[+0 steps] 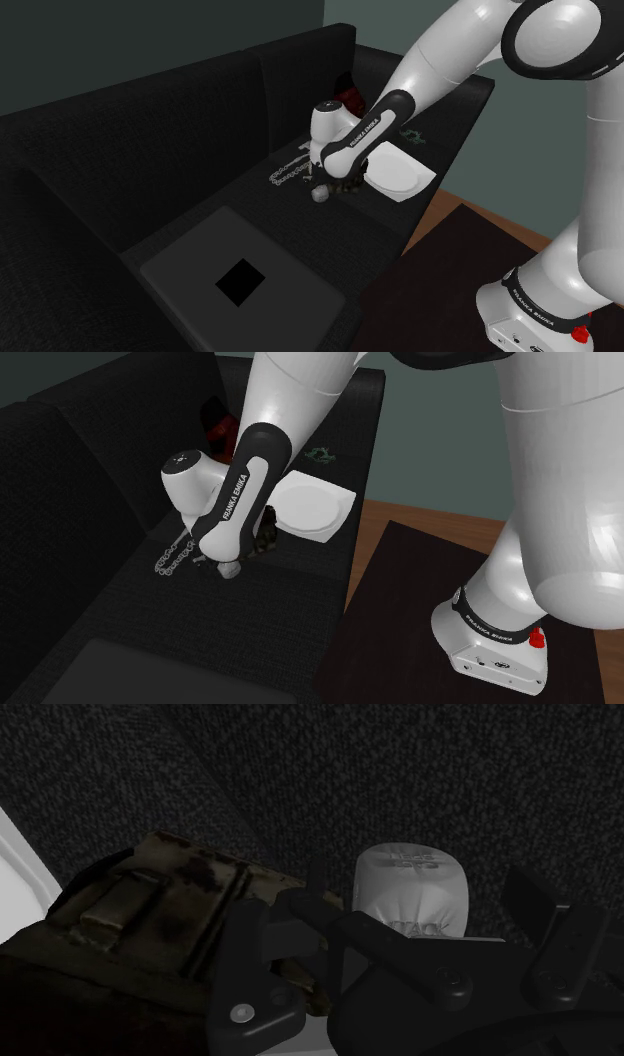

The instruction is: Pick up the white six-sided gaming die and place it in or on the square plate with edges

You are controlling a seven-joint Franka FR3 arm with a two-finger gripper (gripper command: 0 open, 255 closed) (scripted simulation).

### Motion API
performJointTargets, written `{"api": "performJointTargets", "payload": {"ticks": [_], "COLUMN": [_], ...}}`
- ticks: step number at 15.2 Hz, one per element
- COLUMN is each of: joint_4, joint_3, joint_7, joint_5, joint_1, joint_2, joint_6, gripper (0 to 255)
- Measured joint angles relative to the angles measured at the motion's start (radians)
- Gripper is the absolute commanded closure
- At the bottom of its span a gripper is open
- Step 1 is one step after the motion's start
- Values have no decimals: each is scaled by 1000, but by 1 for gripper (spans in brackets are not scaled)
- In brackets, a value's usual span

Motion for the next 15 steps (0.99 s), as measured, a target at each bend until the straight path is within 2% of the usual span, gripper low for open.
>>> {"api": "performJointTargets", "payload": {"ticks": [5, 6, 10, 15], "joint_4": [10, 1, -25, -24], "joint_3": [1, 3, 6, 7], "joint_7": [3, 1, -1, 1], "joint_5": [-5, -6, -5, -5], "joint_1": [-2, -5, -11, -9], "joint_2": [5, 2, -6, -4], "joint_6": [-9, 0, 48, 51], "gripper": [0, 255, 255, 255]}}
